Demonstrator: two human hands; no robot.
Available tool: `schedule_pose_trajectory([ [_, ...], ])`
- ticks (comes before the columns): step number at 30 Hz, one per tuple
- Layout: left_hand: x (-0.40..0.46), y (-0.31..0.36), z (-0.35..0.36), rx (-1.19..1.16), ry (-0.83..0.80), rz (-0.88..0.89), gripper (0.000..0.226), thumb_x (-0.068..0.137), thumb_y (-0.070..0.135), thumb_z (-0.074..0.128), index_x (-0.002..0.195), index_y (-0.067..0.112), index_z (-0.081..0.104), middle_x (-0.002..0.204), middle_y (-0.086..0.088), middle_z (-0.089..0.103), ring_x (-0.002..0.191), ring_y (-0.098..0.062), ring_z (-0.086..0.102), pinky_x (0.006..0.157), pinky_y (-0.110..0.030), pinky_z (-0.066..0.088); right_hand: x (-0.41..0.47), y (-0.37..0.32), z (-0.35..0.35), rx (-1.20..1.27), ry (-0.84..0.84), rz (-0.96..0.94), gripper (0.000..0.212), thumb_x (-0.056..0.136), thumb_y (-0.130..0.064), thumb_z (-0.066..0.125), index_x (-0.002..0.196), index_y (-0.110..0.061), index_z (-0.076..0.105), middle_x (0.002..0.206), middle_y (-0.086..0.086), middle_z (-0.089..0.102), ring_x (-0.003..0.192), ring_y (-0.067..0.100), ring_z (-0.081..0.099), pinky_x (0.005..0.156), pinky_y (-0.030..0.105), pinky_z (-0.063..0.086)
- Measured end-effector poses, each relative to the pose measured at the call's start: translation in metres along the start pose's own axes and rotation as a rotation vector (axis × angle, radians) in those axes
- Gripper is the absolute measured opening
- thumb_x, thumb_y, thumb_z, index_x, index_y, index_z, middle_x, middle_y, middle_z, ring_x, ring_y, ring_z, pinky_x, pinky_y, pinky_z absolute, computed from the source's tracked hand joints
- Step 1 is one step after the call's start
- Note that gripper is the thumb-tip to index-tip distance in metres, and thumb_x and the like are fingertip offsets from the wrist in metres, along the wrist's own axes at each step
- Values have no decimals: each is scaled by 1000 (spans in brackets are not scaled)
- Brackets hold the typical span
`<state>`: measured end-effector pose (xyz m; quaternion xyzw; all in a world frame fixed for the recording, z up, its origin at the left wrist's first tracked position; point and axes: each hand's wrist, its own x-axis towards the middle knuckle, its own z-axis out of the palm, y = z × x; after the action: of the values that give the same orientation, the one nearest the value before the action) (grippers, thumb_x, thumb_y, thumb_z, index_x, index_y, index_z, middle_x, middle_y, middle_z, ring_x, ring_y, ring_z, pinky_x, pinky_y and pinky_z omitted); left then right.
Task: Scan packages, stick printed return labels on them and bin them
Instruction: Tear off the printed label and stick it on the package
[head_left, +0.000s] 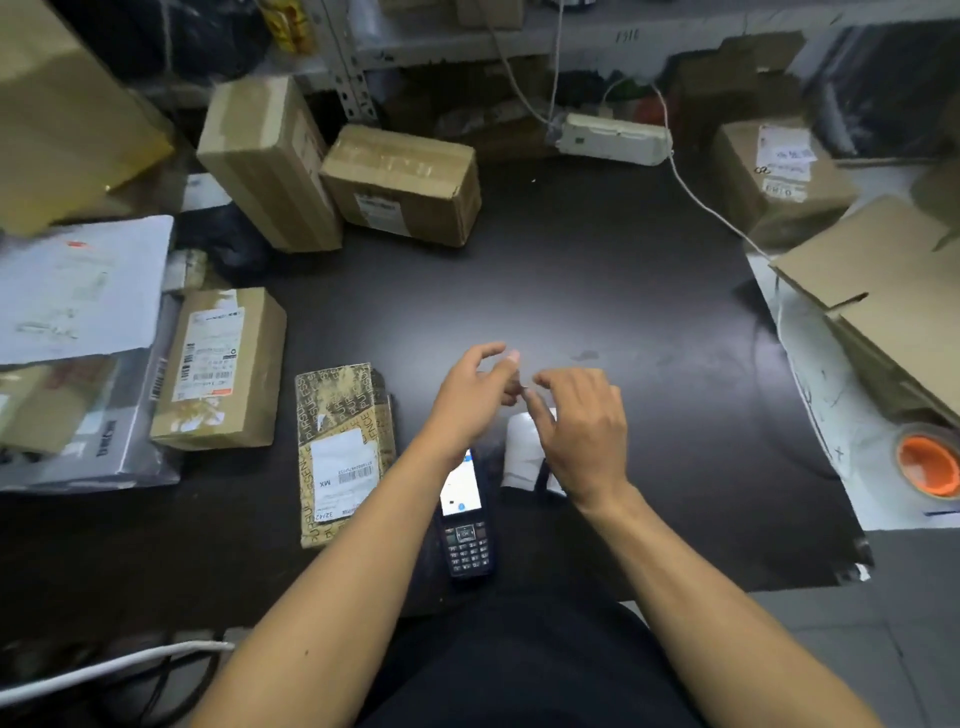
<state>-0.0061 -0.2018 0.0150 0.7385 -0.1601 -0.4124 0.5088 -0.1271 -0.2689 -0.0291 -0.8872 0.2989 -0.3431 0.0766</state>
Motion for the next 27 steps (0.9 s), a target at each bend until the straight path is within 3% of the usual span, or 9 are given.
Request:
schedule_pose_trajectory([
  [3, -9, 0, -28, -41, 51, -45, 34, 97, 28, 60, 130, 27, 54, 98, 1, 63, 79, -10, 59, 68, -25, 45, -1, -18, 10, -6, -36, -121, 26, 95, -36, 58, 93, -13, 68, 91, 3, 67, 81, 27, 60, 65, 36, 41],
  [7, -23, -14, -70, 12, 129, -12, 44, 94, 12, 65, 133, 28, 52, 101, -8, 68, 70, -7, 57, 63, -18, 44, -5, -42, 22, 168, -179, -156, 33, 89, -38, 63, 105, -10, 66, 105, 10, 64, 94, 25, 56, 75, 37, 48],
  [9, -29, -23, -94, 16, 175, 0, 46, 93, 12, 65, 133, 31, 51, 108, -10, 70, 76, -11, 62, 67, -26, 47, -4, -61, 19, 392, -386, 22, 41, 86, -35, 72, 118, -12, 59, 116, 7, 58, 100, 17, 54, 84, 27, 46],
  [11, -37, -29, -117, 27, 161, -9, 49, 94, 11, 65, 135, 32, 51, 109, -7, 70, 82, -15, 67, 64, -33, 52, 4, -83, 18, 663, -558, 358, 43, 87, -30, 73, 122, -23, 49, 114, -2, 57, 96, 8, 58, 84, 23, 46],
  [13, -44, -33, -136, 61, 139, 12, 50, 93, 10, 67, 136, 30, 52, 98, -2, 70, 75, -8, 66, 58, -24, 50, 17, -103, 26, 873, -658, 615, 38, 89, -27, 71, 118, -27, 47, 105, 0, 63, 95, 14, 64, 86, 32, 52],
  [15, -47, -37, -154, 82, 160, 27, 49, 91, 13, 69, 134, 31, 53, 90, 3, 71, 74, -4, 67, 59, -21, 47, 29, -122, 38, 939, -742, 644, 34, 88, -23, 72, 114, -28, 50, 100, 7, 66, 93, 22, 67, 85, 38, 55],
  [19, -38, -44, -178, 77, 217, -15, 52, 89, 15, 72, 134, 31, 52, 102, -6, 74, 88, -16, 71, 69, -27, 51, 51, -159, 58, 902, -831, 586, 33, 87, -17, 73, 114, -19, 55, 99, 12, 67, 86, 23, 67, 75, 39, 59],
  [23, -25, -48, -186, 253, 328, -16, 53, 87, 18, 73, 134, 30, 54, 96, 0, 71, 83, -12, 67, 72, -29, 56, 61, -171, 72, 630, -801, 402, 32, 88, -18, 70, 118, -16, 58, 79, -10, 57, 71, 12, 59, 73, 40, 57],
  [27, -26, -49, -179, 435, 368, 96, 53, 91, 19, 67, 139, 31, 50, 105, 2, 66, 93, -16, 64, 81, -25, 51, 63, -171, 77, 515, -787, 306, 30, 91, -18, 65, 119, -16, 57, 78, -12, 57, 77, 16, 61, 76, 36, 54],
])
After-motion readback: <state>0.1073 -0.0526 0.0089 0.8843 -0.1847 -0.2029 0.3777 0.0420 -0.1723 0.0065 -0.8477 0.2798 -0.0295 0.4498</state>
